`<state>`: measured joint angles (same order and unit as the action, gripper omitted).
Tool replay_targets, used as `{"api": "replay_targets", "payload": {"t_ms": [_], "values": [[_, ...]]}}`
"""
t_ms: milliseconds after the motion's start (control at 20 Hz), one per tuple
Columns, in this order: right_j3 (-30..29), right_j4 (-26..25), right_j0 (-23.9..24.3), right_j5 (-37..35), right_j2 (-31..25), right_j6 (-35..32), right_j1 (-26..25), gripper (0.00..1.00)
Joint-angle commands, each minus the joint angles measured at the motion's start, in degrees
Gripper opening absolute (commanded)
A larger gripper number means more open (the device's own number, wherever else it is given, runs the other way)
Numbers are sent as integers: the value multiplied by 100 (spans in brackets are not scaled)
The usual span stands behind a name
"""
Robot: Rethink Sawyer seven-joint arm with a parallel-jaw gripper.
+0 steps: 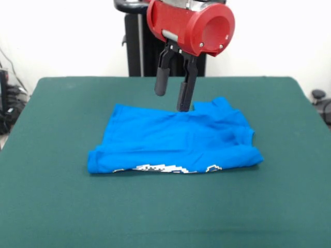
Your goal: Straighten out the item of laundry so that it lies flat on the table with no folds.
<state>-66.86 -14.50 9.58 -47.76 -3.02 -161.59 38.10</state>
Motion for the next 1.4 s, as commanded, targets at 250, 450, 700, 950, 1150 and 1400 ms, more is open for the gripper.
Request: {"api": "replay_targets", "payload": {"t_ms": [250,450,700,950,1150,1400], "values": [[-1017,-15,-13,-36,-522,871,-205,100],[-1084,130,30,-176,-597,831,-253,100],[-930,256,-16,-967,-535,904,-38,100],[-742,355,-29,-1381,-501,861,39,100],[-612,508,-27,-1683,-511,743,200,100],[-592,648,-67,-1832,-490,609,373,100]]}}
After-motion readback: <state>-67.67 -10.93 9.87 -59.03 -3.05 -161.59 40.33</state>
